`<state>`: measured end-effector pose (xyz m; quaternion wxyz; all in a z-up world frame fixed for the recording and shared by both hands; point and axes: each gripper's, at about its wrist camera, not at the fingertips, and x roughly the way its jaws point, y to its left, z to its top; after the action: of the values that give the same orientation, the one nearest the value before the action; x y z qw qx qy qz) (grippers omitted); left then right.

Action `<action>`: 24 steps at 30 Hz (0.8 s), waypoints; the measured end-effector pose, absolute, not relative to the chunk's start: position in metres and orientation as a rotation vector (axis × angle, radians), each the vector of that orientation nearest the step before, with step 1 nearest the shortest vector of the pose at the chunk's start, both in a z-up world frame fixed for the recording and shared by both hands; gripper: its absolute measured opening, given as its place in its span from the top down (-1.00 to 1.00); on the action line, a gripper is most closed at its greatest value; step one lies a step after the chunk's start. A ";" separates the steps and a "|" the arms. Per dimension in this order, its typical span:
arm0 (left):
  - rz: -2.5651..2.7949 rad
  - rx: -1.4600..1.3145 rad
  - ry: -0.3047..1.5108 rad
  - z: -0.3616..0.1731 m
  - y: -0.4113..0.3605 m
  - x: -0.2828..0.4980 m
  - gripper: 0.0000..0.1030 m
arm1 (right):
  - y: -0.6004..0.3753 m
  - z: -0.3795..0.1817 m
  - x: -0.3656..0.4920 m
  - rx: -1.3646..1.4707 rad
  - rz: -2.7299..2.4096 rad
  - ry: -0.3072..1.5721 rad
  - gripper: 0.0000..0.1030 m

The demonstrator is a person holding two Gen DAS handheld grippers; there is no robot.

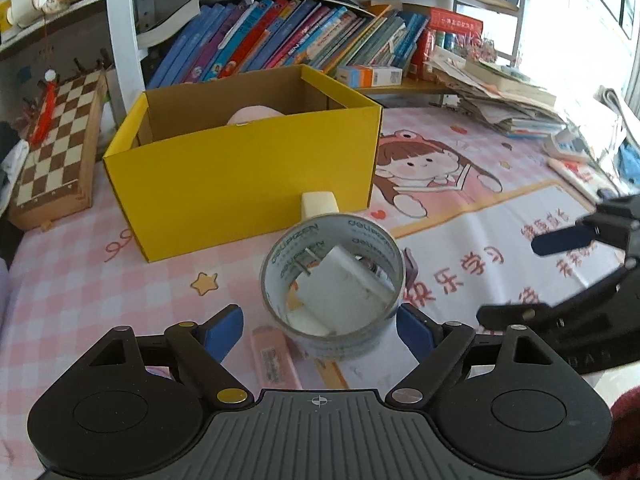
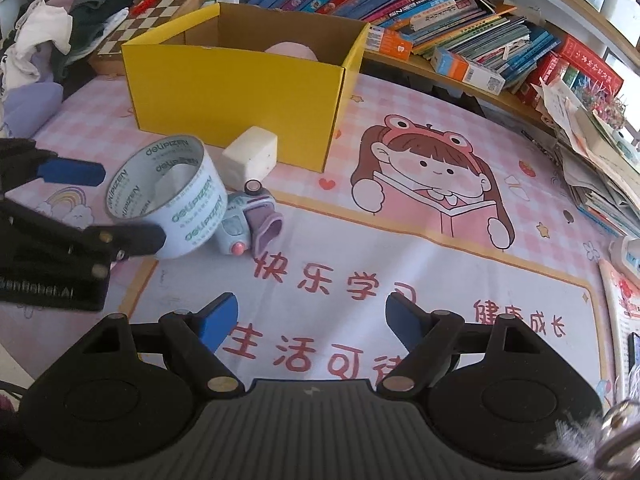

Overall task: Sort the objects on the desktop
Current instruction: 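Grasp the clear tape roll by its rim with the left gripper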

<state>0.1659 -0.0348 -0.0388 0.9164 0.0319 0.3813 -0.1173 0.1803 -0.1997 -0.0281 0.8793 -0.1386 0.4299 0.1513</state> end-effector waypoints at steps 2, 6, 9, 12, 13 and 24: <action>-0.243 0.049 0.786 -0.040 -0.034 0.171 -0.67 | -0.201 -0.029 0.182 -0.290 0.316 0.902 -0.57; -0.253 0.038 0.790 -0.042 -0.039 0.179 -0.68 | -0.202 -0.030 0.184 -0.299 0.319 0.905 -0.57; -0.253 0.011 0.797 -0.044 -0.040 0.186 -0.68 | -0.201 -0.031 0.186 -0.306 0.330 0.910 -0.57; -0.253 -0.013 0.801 -0.044 -0.039 0.191 -0.67 | -0.200 -0.032 0.188 -0.313 0.342 0.911 -0.57; -0.253 -0.022 0.799 -0.044 -0.038 0.192 -0.66 | -0.199 -0.032 0.189 -0.313 0.347 0.909 -0.57; -0.210 -0.076 0.735 -0.021 -0.017 0.172 -0.64 | -0.182 -0.028 0.195 -0.307 0.440 0.882 -0.55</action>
<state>0.1720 -0.0171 -0.0212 0.9271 -0.0371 0.3587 -0.1023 0.1951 -0.1825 -0.0279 0.8698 -0.1470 0.4216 0.2102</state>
